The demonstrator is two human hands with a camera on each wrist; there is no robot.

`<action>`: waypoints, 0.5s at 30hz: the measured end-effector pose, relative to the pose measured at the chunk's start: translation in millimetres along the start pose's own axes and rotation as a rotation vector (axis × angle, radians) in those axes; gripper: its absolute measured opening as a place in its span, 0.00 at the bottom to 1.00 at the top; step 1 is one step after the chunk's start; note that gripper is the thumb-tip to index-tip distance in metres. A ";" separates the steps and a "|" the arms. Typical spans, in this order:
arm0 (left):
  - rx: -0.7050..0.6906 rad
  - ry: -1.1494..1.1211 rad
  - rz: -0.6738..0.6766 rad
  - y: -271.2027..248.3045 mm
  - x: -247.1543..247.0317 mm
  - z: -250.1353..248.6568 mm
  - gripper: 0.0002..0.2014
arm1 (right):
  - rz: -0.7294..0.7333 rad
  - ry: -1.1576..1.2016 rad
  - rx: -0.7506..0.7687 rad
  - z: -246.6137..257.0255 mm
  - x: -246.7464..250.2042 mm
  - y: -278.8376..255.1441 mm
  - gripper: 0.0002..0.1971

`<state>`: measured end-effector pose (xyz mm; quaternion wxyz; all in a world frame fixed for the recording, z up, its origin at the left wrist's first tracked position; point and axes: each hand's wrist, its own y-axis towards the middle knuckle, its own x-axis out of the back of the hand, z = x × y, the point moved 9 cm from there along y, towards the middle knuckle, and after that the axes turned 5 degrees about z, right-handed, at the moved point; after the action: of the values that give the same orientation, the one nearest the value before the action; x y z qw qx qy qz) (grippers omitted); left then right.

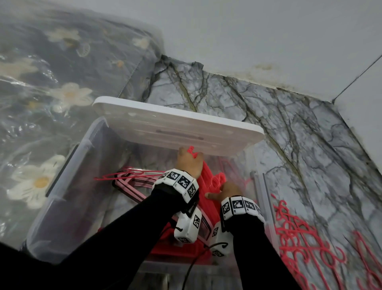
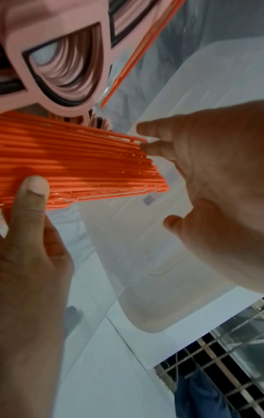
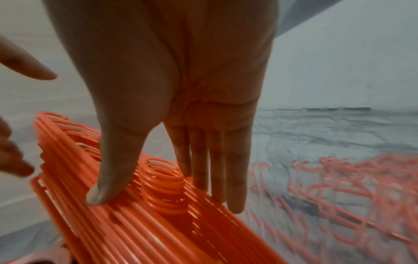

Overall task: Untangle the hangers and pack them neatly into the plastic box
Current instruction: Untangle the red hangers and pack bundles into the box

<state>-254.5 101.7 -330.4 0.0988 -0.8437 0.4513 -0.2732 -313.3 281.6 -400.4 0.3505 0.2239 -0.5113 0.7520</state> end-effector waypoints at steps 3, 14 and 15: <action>-0.098 0.104 0.051 -7.2 -4.5 -6.3 0.25 | -0.005 0.008 0.008 0.4 -1.6 0.1 0.27; -0.064 1.029 0.137 28.2 93.6 37.7 0.17 | -0.025 0.067 0.035 -2.1 -0.7 -6.1 0.23; -0.040 1.073 0.130 27.3 106.2 43.9 0.17 | -0.028 0.066 0.035 -2.8 -0.7 -6.4 0.22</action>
<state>-202.6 -4.1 -338.6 -0.1451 -0.5576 0.4949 -0.6504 -307.9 285.4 -398.0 0.3738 0.2124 -0.4832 0.7627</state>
